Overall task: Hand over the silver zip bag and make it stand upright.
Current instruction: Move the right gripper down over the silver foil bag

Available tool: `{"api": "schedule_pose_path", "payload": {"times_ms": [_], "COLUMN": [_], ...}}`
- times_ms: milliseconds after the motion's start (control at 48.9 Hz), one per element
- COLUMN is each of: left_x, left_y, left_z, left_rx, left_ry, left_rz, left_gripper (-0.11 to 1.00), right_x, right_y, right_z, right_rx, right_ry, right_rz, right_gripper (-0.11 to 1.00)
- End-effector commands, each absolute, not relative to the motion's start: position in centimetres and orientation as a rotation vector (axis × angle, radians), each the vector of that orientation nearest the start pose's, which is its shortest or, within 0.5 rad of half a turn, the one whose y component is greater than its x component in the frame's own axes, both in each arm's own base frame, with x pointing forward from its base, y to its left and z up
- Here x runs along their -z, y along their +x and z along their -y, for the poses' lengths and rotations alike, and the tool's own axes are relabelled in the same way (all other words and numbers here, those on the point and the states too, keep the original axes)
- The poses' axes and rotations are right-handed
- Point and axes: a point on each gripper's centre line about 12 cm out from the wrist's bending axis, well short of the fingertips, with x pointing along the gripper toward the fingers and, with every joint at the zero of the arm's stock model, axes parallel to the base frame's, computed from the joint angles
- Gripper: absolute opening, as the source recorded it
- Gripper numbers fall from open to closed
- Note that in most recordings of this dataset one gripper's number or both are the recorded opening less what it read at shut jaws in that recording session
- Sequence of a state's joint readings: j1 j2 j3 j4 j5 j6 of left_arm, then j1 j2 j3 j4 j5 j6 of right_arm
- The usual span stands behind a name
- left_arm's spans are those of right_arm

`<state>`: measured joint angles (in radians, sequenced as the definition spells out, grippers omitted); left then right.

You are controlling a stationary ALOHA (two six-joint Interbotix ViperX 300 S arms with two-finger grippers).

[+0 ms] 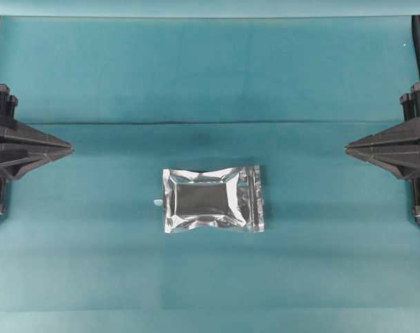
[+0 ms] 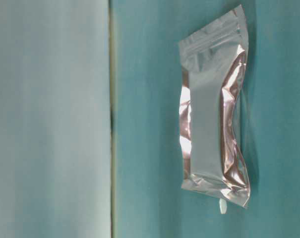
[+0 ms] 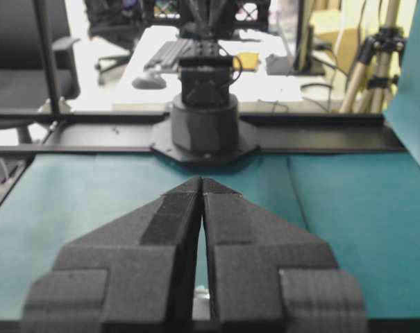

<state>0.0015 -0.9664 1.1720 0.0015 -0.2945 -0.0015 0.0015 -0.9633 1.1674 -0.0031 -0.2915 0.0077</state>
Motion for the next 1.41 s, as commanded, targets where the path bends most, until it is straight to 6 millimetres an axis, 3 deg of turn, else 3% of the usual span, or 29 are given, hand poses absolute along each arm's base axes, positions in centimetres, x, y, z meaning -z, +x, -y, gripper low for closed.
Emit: {"api": "schedule_pose_path", "payload": {"times_ms": [0, 41, 123, 306, 511, 674, 838, 1042, 1124, 1389], "left_x": [-30.1, -30.1, -30.1, -30.3, -30.8, -31.1, -31.1, -31.5, -31.4, -30.9], "left_y": [21.3, 21.9, 23.3, 25.4, 25.3, 24.7, 24.4, 24.1, 24.1, 24.3], "left_z": [0.7, 0.8, 1.1, 1.6, 1.6, 1.5, 1.5, 1.4, 1.4, 1.0], "left_rx": [0.033, 0.038, 0.052, 0.067, 0.065, 0.063, 0.061, 0.06, 0.059, 0.043], "left_ry": [0.003, 0.0, -0.001, 0.004, 0.007, 0.003, 0.002, 0.004, 0.004, 0.004], "left_rz": [0.069, 0.054, 0.024, -0.008, 0.008, -0.008, -0.071, -0.083, -0.092, -0.121], "left_gripper": [0.14, 0.13, 0.02, 0.01, 0.01, 0.01, 0.01, 0.01, 0.01, 0.01], "right_x": [-30.2, -30.4, -30.3, -28.6, -25.3, -22.7, -21.3, -19.4, -18.7, -15.4], "right_y": [20.1, 20.3, 20.7, 22.2, 23.8, 24.8, 25.3, 25.8, 25.9, 26.9], "right_z": [-0.1, -0.2, -0.1, -0.4, 0.0, -0.1, -0.1, -0.1, -0.1, 0.1], "right_rx": [-0.004, -0.008, -0.004, 0.001, 0.098, 0.168, 0.214, 0.296, 0.333, 0.44], "right_ry": [0.02, 0.047, 0.122, 0.33, 0.706, 0.861, 0.956, 1.122, 1.184, 1.252], "right_rz": [0.1, 0.099, 0.073, -0.08, -0.239, -0.35, -0.397, -0.454, -0.47, -0.557], "right_gripper": [0.15, 0.16, 0.07, 0.0, 0.02, 0.07, 0.23, 0.8, 0.96, 0.98]}}
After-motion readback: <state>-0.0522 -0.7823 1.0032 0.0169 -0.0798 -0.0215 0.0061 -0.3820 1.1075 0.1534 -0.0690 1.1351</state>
